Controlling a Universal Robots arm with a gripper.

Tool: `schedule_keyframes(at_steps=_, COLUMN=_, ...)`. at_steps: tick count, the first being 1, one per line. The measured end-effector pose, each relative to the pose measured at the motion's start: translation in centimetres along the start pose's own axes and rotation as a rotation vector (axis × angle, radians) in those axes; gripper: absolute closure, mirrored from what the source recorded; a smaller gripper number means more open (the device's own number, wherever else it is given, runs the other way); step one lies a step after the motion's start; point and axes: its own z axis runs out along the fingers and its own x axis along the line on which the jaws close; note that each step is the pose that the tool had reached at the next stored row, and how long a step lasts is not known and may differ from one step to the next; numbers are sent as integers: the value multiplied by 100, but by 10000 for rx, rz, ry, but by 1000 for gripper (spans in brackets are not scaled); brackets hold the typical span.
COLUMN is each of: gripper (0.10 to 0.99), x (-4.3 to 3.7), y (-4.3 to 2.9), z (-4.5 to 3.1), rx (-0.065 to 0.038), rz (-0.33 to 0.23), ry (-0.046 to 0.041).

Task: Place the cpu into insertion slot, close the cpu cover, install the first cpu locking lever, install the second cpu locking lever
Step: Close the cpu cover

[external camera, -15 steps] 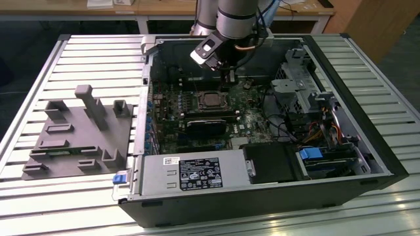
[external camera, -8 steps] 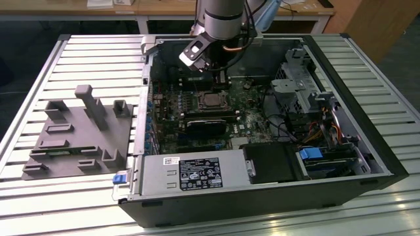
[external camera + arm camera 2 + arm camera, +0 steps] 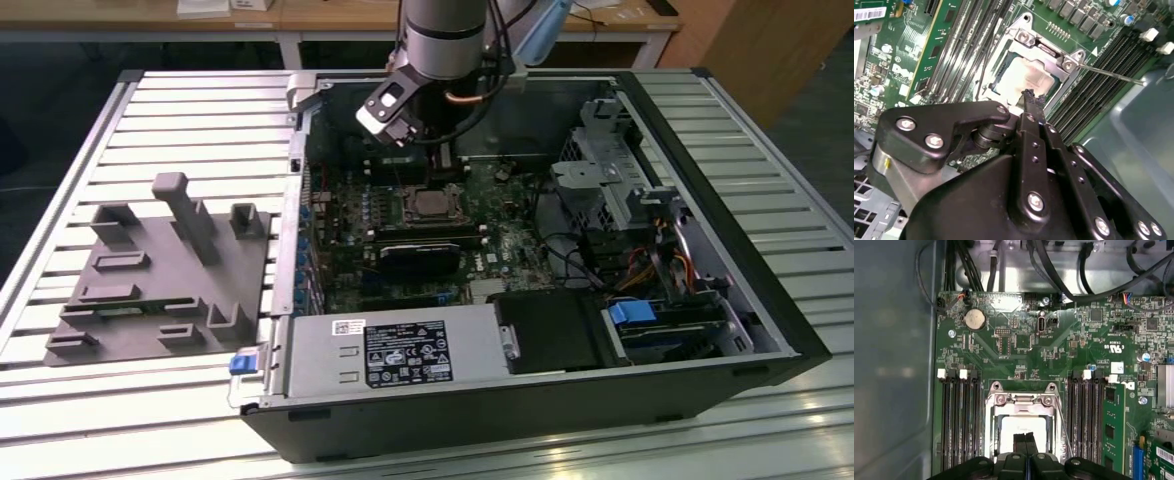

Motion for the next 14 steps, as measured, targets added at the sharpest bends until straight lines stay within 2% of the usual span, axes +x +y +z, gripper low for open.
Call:
schedule_keyframes(at_steps=4, gripper=984, x=1, y=2, z=-58, rx=0, rz=1, ry=-1)
schedule_keyframes(at_steps=10, gripper=984, x=0, y=2, z=-61, rx=1, rz=-29, ry=-6)
schedule_keyframes(at_steps=14, gripper=984, x=1, y=1, z=-60, rx=4, rz=-504, ry=1)
